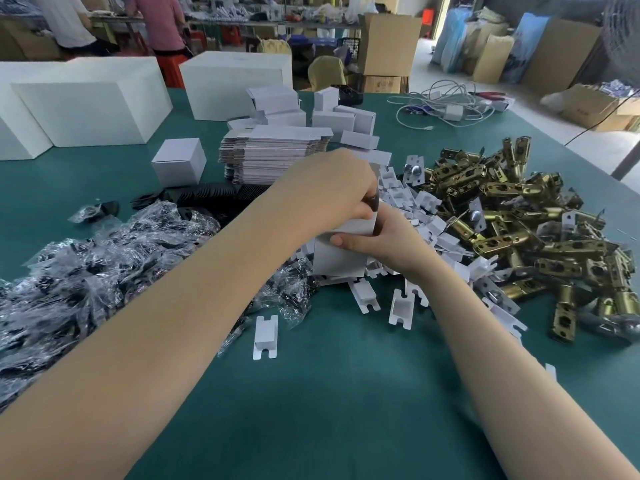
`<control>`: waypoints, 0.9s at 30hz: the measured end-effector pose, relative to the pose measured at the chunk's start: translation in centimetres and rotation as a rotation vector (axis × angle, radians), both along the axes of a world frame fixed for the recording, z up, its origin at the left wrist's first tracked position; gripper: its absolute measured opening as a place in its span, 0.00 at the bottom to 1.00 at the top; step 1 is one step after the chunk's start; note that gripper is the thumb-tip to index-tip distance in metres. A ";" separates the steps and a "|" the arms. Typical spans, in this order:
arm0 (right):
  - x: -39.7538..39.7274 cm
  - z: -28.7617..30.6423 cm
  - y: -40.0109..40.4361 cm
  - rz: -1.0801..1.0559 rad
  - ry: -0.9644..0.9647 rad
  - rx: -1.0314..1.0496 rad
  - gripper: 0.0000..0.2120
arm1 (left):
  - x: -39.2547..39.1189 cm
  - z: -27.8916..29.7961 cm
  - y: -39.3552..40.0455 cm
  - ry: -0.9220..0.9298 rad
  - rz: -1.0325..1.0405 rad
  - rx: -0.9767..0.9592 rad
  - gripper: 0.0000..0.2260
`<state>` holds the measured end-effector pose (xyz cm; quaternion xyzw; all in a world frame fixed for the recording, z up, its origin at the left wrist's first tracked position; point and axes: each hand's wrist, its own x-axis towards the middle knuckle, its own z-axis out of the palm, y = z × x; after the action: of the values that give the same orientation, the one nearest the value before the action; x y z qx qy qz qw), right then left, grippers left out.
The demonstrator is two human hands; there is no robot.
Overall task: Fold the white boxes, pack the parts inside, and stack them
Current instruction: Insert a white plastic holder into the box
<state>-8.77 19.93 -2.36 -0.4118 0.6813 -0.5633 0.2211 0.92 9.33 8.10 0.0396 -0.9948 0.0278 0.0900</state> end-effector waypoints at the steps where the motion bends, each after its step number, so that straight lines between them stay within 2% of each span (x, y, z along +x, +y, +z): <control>1: -0.1 -0.1 0.0 0.009 -0.007 -0.008 0.22 | 0.0 -0.2 0.1 -0.001 0.007 -0.017 0.11; 5: -0.3 -0.3 0.0 0.020 0.017 -0.019 0.15 | 0.3 -1.4 0.4 0.045 -0.009 -0.154 0.13; 7: -0.4 -0.2 0.0 0.027 0.023 -0.029 0.15 | 0.6 -2.0 0.0 0.118 -0.053 -0.114 0.15; 10: -0.5 -0.4 -0.1 0.037 0.003 -0.034 0.18 | 1.3 -1.6 -1.5 0.440 -0.134 0.298 0.12; 12: -0.5 -0.5 -0.1 0.042 -0.029 -0.033 0.20 | 1.4 -1.3 -4.1 0.706 -0.041 0.514 0.08; 13: -0.6 -0.6 -0.1 0.043 -0.035 -0.031 0.20 | 1.3 -1.2 -5.9 0.745 0.075 0.561 0.07; 14: -0.6 -0.7 -0.1 0.040 -0.039 -0.030 0.20 | 1.3 -1.4 -8.0 0.689 0.206 0.568 0.07; 16: -0.6 -0.7 -0.2 0.034 -0.042 -0.032 0.20 | 1.2 -2.7 -12.0 0.356 0.391 0.446 0.09; 18: -0.6 -0.7 -0.3 0.038 -0.043 -0.034 0.19 | 1.5 -4.7 -14.6 -0.024 0.449 0.261 0.11; 20: -0.5 -0.8 -0.3 0.038 -0.046 -0.042 0.18 | 2.0 -6.9 -15.4 -0.242 0.477 0.130 0.13; 23: -0.5 -0.8 -0.3 0.049 -0.072 -0.063 0.18 | 2.5 -8.9 -15.9 -0.216 0.494 0.061 0.16; 27: -0.5 -0.9 -0.3 0.048 -0.077 -0.066 0.18 | 2.3 -9.5 -16.1 -0.144 0.490 0.052 0.15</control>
<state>-9.23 19.68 -3.25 -0.4133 0.6434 -0.5952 0.2469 3.19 -6.76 -1.35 0.2794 -0.9598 0.0260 0.0084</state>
